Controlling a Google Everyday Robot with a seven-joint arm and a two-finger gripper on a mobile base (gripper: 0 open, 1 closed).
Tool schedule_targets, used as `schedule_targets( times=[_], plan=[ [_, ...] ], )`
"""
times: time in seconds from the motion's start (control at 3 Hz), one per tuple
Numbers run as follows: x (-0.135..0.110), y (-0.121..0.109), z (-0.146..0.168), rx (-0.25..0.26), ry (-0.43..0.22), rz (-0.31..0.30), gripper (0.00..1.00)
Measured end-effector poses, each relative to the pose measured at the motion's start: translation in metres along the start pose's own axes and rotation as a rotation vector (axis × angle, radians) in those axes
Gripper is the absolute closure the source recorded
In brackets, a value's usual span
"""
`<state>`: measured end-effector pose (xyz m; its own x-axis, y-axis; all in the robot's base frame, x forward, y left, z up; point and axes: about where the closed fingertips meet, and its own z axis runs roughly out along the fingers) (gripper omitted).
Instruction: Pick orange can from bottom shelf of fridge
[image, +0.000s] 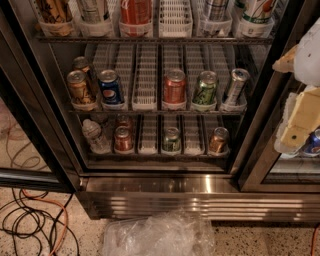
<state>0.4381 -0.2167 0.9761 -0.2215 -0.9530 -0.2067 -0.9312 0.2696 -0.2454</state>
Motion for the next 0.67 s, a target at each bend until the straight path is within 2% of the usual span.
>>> schedule_targets(
  times=[0.33,0.67],
  plan=[
    [0.000,0.000,0.000,0.000,0.000,0.000,0.00],
    [0.011,0.009,0.009,0.020,-0.030,0.048,0.00]
  ],
)
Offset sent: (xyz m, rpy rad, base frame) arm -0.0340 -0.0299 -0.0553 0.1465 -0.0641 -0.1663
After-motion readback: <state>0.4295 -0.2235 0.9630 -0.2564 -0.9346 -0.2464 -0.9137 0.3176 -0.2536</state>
